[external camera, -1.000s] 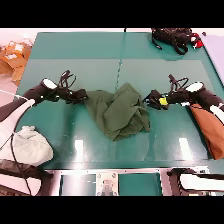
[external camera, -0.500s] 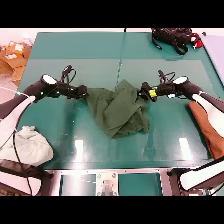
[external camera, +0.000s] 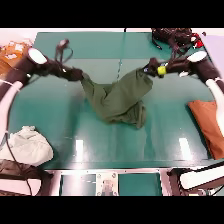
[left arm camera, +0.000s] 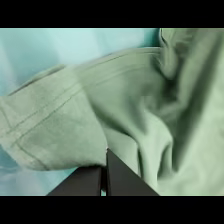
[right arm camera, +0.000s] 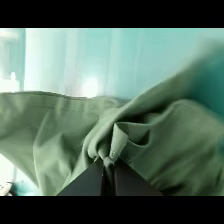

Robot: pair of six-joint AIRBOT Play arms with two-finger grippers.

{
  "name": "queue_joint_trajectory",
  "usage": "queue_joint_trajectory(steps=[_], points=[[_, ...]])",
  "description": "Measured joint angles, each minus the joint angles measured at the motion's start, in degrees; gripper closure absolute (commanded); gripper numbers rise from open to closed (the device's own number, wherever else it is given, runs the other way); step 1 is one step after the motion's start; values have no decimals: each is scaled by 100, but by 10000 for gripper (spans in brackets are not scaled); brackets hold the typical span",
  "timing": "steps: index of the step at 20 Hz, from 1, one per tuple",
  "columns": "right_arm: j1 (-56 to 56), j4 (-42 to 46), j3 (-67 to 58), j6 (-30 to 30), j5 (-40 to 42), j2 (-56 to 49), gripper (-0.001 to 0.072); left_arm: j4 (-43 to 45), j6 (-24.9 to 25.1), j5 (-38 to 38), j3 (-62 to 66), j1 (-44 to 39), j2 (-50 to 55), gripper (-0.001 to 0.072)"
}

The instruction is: Fold the shirts.

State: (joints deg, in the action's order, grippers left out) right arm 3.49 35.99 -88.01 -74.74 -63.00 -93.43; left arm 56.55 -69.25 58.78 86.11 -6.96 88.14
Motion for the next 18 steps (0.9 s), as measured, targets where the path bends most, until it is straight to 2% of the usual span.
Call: queue_joint_trajectory(steps=[5,10,14,18], points=[[385,153,-748,20,-459,1270,688,1071,-407,595,1325,2,-1180,689],[1095,195,-1285,7,-623,2778,687,1657,-702,804,2358,2,-2583,689],[1742,293,-1434,-118,-660,3679,687,2557,-1058,938,2732,0,-3423,688],[1993,616,-1325,-295,-763,4048,687,3412,-1434,1639,2623,0,-3650,688]])
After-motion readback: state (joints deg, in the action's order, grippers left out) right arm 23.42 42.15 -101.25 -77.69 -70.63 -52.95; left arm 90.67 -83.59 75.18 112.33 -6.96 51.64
